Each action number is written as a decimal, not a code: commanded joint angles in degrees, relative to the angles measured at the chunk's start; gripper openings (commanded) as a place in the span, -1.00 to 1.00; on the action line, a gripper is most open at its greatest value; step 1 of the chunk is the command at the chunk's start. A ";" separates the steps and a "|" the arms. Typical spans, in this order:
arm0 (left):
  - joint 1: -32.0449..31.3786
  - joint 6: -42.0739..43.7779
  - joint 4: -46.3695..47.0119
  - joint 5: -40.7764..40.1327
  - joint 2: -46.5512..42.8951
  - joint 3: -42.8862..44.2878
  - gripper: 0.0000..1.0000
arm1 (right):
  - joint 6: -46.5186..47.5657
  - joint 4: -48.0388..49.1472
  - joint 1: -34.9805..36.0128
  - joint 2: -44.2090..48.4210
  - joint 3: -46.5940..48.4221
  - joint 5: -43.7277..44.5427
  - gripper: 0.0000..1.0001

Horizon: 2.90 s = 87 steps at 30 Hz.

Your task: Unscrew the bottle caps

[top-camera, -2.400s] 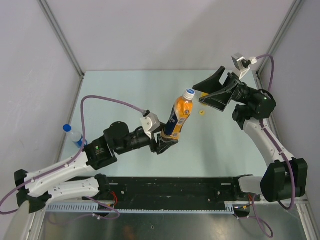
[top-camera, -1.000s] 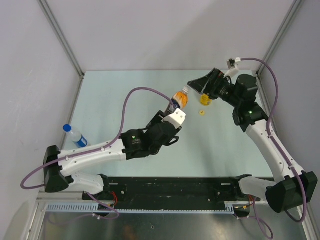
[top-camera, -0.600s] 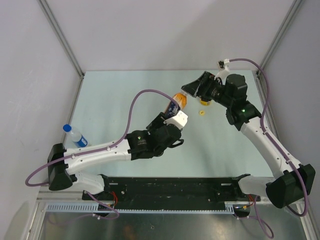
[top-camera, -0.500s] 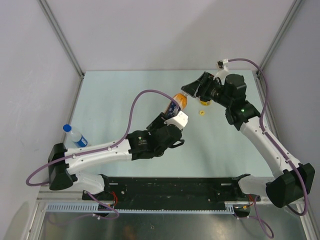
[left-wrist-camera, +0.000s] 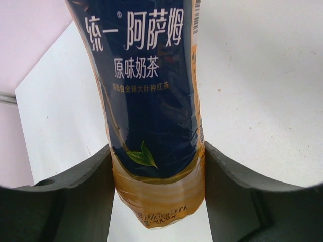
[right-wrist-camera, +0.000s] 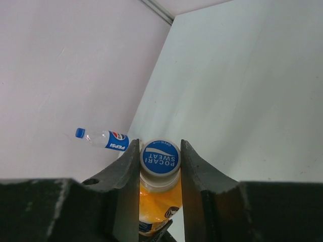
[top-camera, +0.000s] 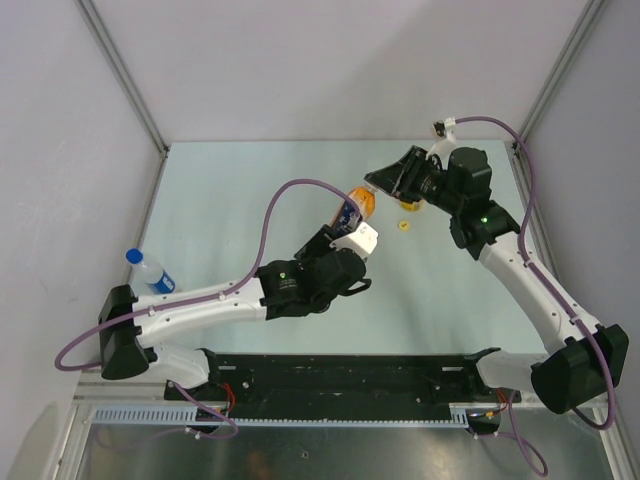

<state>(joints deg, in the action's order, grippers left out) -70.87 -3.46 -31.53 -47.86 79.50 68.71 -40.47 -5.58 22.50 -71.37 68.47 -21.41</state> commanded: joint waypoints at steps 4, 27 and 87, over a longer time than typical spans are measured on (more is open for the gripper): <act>-0.41 0.56 0.64 -1.11 -0.34 1.36 -1.00 | 3.31 2.57 -0.08 1.31 2.37 -1.89 -1.00; 4.66 3.17 13.85 38.17 -15.46 -6.41 -1.00 | -1.10 25.51 -8.30 5.39 -2.83 -29.86 -1.00; 12.33 5.86 26.06 59.24 -31.03 -20.95 -1.00 | -6.17 44.18 -6.39 8.22 -4.40 -39.94 0.93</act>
<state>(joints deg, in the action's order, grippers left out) -59.05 1.54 -7.86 13.08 49.60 48.25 -48.66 39.55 15.75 -63.22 63.64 -62.15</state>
